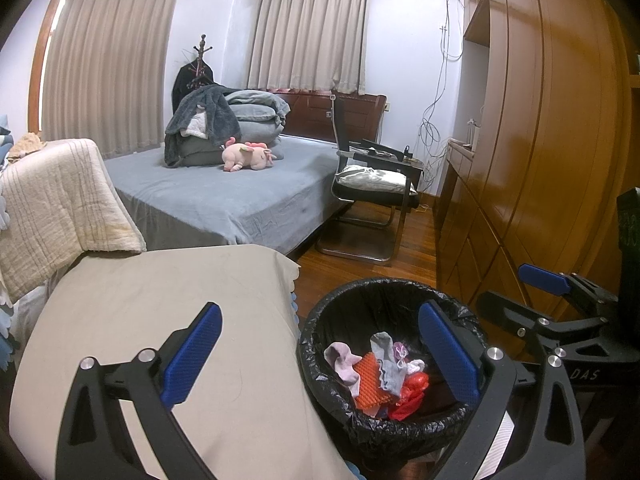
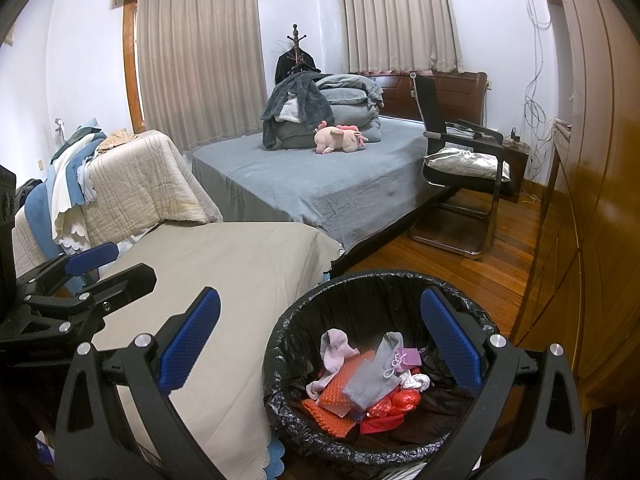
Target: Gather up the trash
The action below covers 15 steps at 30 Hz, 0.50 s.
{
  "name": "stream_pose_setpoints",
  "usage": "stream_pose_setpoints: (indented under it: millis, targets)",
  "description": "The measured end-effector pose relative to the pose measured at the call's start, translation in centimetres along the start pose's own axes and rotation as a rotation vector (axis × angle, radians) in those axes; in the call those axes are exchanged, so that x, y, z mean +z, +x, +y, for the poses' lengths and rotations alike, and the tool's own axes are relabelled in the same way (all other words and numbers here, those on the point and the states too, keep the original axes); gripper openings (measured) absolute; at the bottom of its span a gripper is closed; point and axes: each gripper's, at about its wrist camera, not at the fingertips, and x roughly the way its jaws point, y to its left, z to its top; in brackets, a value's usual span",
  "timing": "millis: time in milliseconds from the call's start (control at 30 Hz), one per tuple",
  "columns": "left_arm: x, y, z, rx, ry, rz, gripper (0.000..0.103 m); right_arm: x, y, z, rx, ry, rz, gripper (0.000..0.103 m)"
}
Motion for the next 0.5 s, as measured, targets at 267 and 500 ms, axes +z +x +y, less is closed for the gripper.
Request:
stream_pose_setpoints:
  millis: [267,500]
  targets:
    - [-0.01,0.03,0.02,-0.001,0.0,0.0,0.097,0.0,-0.01,0.02,0.0,0.001,0.001,0.098]
    - [0.0,0.01,0.02,0.0,0.0,0.001,0.097,0.01,-0.01,0.01,0.0,0.003,0.001,0.098]
